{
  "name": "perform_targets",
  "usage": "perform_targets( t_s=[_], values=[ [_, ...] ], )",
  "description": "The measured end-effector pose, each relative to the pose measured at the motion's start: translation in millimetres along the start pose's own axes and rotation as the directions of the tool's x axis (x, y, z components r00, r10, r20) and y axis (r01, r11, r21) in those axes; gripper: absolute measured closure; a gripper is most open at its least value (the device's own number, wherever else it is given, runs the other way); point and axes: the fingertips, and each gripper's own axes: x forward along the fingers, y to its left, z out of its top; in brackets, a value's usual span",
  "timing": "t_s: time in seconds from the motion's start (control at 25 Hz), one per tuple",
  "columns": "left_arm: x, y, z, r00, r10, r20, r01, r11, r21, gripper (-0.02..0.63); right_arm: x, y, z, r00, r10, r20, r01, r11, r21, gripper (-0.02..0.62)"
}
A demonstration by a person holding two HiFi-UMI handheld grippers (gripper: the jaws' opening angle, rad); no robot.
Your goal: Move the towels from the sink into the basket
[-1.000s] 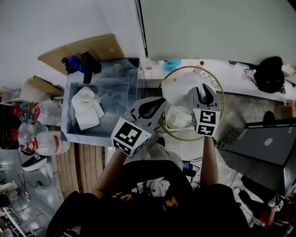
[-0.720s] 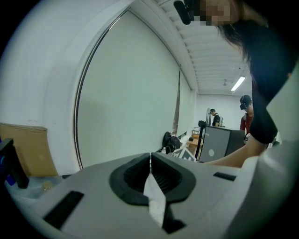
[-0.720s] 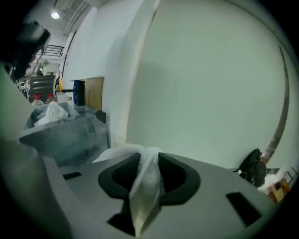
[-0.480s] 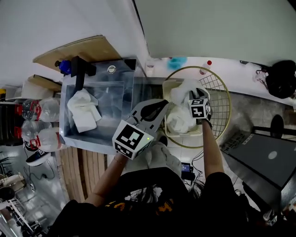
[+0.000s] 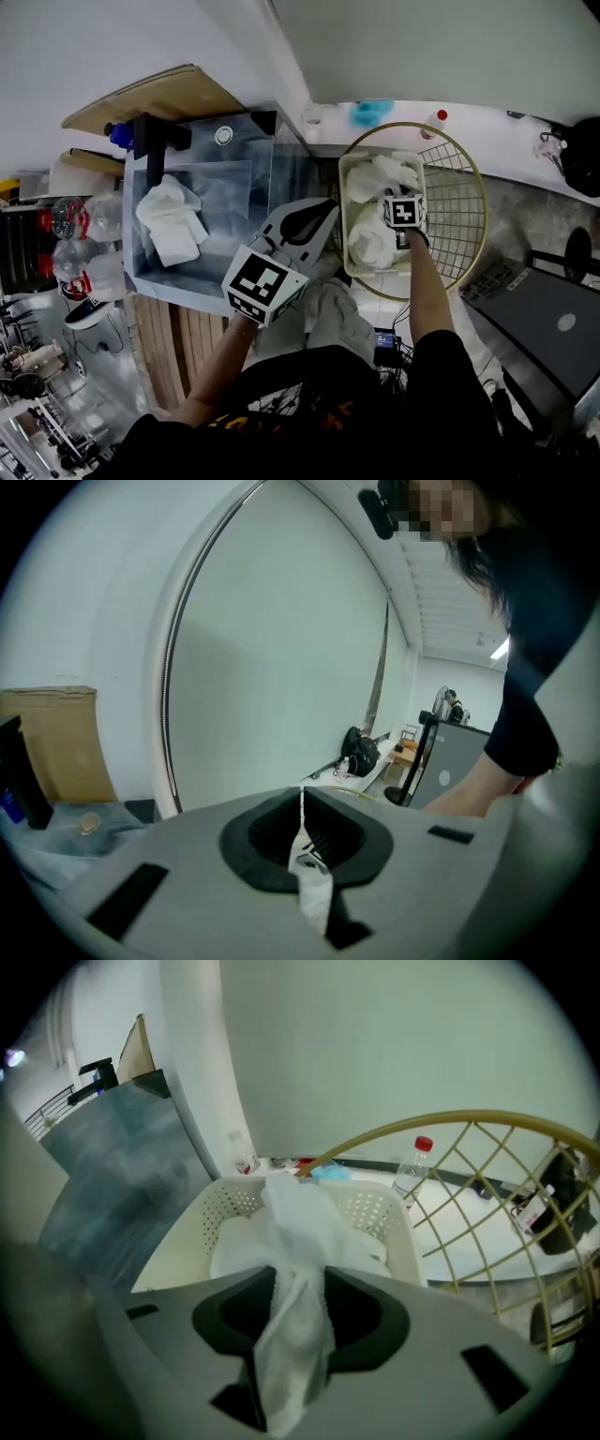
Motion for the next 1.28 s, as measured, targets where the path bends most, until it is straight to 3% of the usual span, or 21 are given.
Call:
perform_targets(
  t_s=[0.2,0.32,0.4,0.64,0.8,1.04,1.28],
  values=[
    [-4,-3,4,1.000,-0.004,0.012,0.004,1.000,0.004,0.595,-20,6,10,0.997,0.041,0.058,-0.044,0.998,0.052,0.331],
    [-10,-11,11,1.000,-0.010,0.029,0.010,1.000,0.010,0.595,-55,6,27,0.984,0.043,0.175,-0.059,0.995,0.086,0.347],
    [-15,-15,14,0.999,-0.013,0.041,0.013,1.000,0.013,0.595,-85,7,42,0.965,0.040,0.261,-0.072,0.991,0.116,0.404],
    [-35,-24,17,0.997,0.004,0.083,-0.005,1.000,0.007,0.595,-184,35,83,0.871,0.077,0.485,-0.139,0.986,0.095,0.469],
    [-57,-29,16,0.994,0.031,0.106,-0.029,0.999,-0.020,0.595,-247,71,100,0.800,0.128,0.586,-0.190,0.981,0.046,0.497],
    [-100,-24,12,0.987,0.082,0.135,-0.077,0.996,-0.042,0.595,-315,134,113,0.711,0.221,0.668,-0.254,0.966,-0.048,0.500],
    [-159,-5,1,0.975,0.150,0.163,-0.141,0.988,-0.064,0.595,-358,221,130,0.635,0.366,0.680,-0.306,0.928,-0.214,0.500]
  ],
)
